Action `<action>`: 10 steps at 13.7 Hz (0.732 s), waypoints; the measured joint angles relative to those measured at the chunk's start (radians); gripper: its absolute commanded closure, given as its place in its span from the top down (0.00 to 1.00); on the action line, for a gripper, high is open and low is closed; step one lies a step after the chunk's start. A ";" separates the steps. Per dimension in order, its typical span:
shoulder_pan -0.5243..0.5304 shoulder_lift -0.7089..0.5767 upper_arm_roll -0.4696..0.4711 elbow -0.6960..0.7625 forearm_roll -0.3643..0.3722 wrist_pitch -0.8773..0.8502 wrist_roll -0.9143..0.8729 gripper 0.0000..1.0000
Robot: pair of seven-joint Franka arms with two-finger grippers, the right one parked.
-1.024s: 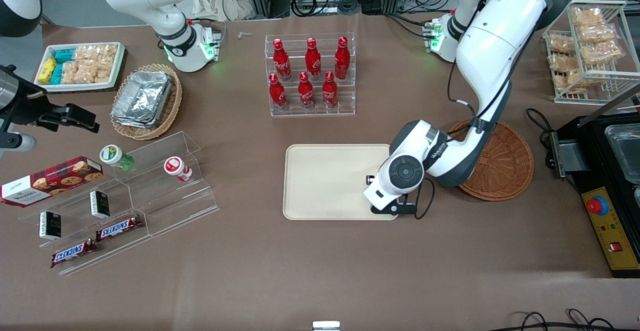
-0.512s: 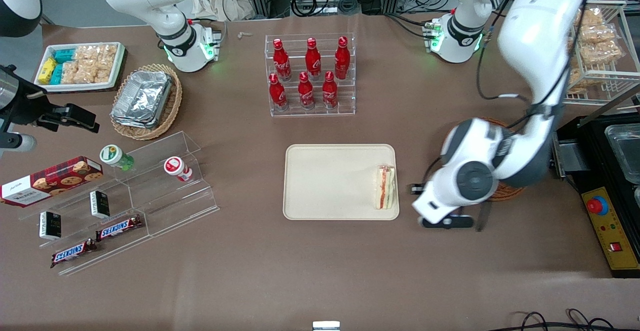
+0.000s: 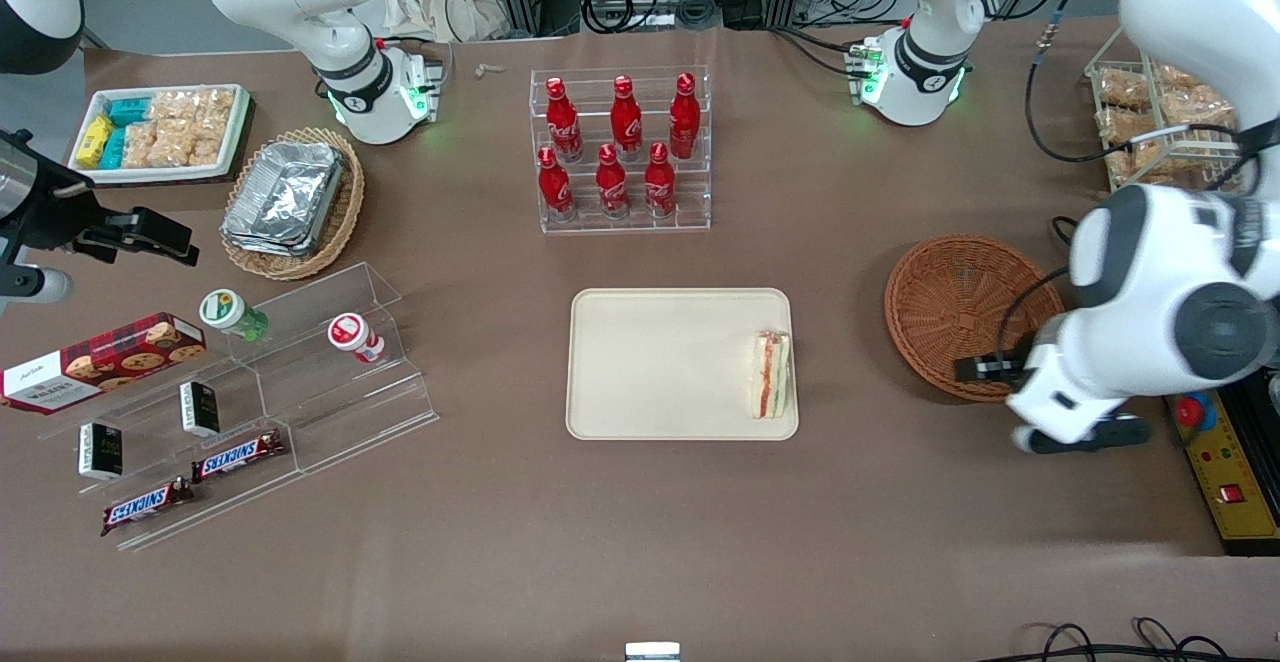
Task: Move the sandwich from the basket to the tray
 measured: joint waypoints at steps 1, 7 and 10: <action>0.021 -0.012 0.000 0.000 0.000 -0.001 0.005 1.00; 0.007 -0.101 0.045 0.007 0.007 -0.004 0.068 1.00; -0.130 -0.137 0.241 0.011 0.001 -0.005 0.128 1.00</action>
